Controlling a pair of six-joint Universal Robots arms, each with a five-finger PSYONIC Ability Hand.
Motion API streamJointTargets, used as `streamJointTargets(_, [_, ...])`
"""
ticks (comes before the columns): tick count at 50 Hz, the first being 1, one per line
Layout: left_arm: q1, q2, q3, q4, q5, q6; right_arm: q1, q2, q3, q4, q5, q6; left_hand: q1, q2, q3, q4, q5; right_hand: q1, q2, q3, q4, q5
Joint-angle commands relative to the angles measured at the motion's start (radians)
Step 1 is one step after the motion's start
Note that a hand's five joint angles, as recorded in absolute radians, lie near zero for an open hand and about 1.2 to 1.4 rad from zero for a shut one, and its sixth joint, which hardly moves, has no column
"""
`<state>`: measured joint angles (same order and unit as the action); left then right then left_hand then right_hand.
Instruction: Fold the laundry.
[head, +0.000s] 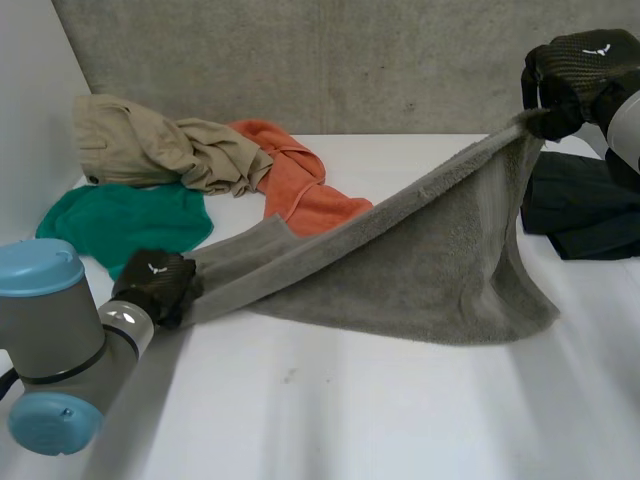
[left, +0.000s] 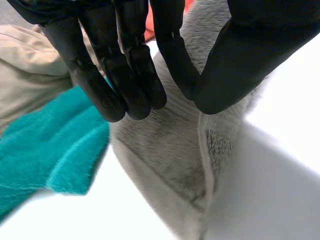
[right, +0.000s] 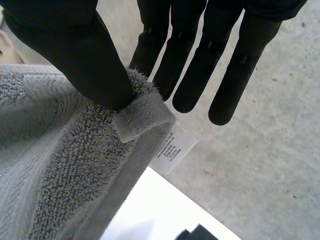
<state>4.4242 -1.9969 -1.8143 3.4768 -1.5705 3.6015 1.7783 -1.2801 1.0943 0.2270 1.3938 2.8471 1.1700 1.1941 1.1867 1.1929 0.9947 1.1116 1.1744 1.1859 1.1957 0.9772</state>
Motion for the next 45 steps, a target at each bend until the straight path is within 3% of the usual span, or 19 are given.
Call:
streamJointTargets(1, [0.027, 0.043, -0.008, 0.053, -0.029, -0.009, -0.026, 0.008, 0.010, 0.029, 0.011, -0.028, 0.226, 0.202, 0.210, 0.203, 0.227, 0.285, 0.222, 0.210, 0.201, 0.245])
streamJointTargets(6, [0.056, 0.138, -0.023, 0.024, 0.053, -0.063, -0.037, -0.007, 0.036, 0.095, -0.010, -0.074, 0.226, 0.202, 0.210, 0.203, 0.227, 0.285, 0.222, 0.210, 0.201, 0.245])
streamJointTargets(13, [0.090, 0.262, 0.016, -0.080, 0.171, -0.175, -0.054, -0.001, 0.091, 0.251, -0.033, -0.271, 0.226, 0.202, 0.210, 0.203, 0.227, 0.285, 0.222, 0.210, 0.201, 0.245])
streamJointTargets(17, [0.086, 0.169, 0.042, -0.116, 0.156, -0.164, -0.059, 0.041, 0.114, 0.301, -0.036, -0.340, 0.226, 0.202, 0.210, 0.203, 0.227, 0.285, 0.222, 0.210, 0.201, 0.245])
streamJointTargets(18, [0.090, 0.130, 0.055, -0.137, 0.158, -0.149, -0.057, 0.057, 0.122, 0.298, -0.033, -0.342, -0.064, -0.088, -0.081, -0.087, -0.063, 0.285, 0.222, 0.210, 0.201, 0.245])
streamJointTargets(19, [0.089, 0.113, 0.056, -0.149, 0.150, -0.138, -0.056, 0.065, 0.125, 0.295, -0.033, -0.341, -0.209, -0.233, -0.226, -0.232, -0.209, 0.285, 0.222, 0.210, 0.201, 0.245])
streamJointTargets(23, [0.086, 0.078, 0.041, -0.229, 0.144, -0.089, -0.043, 0.102, 0.130, 0.238, -0.012, -0.322, -0.495, -0.519, -0.512, -0.518, -0.495, 0.285, 0.222, 0.210, 0.201, 0.245])
streamJointTargets(31, [0.069, 0.136, -0.069, -0.213, 0.149, -0.060, -0.039, 0.148, 0.118, 0.118, 0.042, -0.293, -0.592, -0.617, -0.609, -0.615, -0.592, 0.285, 0.222, 0.210, 0.201, 0.245])
streamJointTargets(38, [0.078, 0.075, -0.077, -0.101, 0.132, -0.012, -0.026, 0.146, 0.159, 0.118, 0.037, -0.299, -0.587, -0.611, -0.603, -0.610, -0.586, 0.285, 0.222, 0.210, 0.201, 0.245])
streamJointTargets(45, [0.070, 0.017, -0.056, -0.073, 0.126, 0.048, -0.023, 0.137, 0.208, 0.086, 0.036, -0.298, -0.499, -0.523, -0.516, -0.522, -0.498, 0.285, 0.222, 0.210, 0.201, 0.245])
